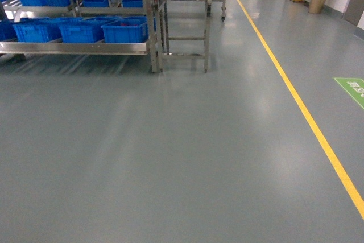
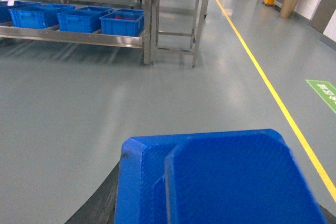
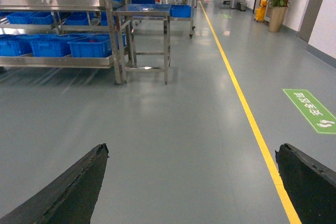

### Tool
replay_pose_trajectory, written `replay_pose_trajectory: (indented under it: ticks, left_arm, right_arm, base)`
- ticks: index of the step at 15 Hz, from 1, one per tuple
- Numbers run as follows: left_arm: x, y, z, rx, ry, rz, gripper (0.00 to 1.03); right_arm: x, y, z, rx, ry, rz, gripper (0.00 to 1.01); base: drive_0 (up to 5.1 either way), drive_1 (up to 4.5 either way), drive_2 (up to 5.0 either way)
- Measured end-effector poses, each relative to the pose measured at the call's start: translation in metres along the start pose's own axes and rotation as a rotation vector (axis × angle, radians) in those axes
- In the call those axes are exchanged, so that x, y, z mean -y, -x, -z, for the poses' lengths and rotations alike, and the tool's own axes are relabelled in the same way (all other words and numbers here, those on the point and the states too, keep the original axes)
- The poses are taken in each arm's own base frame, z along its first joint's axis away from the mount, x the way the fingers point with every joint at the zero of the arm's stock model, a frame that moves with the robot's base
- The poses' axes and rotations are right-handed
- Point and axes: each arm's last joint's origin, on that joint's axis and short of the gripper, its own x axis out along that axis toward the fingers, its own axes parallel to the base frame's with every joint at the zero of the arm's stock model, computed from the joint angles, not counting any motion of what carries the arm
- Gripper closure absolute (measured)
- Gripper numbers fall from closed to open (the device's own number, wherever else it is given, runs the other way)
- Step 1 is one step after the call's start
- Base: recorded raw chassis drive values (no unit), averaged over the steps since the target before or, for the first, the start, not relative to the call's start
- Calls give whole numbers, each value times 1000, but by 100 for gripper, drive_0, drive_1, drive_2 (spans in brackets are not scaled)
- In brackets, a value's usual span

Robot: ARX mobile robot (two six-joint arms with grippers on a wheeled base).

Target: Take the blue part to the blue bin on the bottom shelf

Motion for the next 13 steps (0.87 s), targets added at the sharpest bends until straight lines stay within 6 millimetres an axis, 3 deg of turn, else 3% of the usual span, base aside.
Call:
replay_pose_trajectory:
  ticks: [13]
  left_arm:
    - [0,0,0,-3,-2,0,60]
  right_arm:
    - [0,0,0,-1,0,0,3]
  base:
    - [4,437,-429]
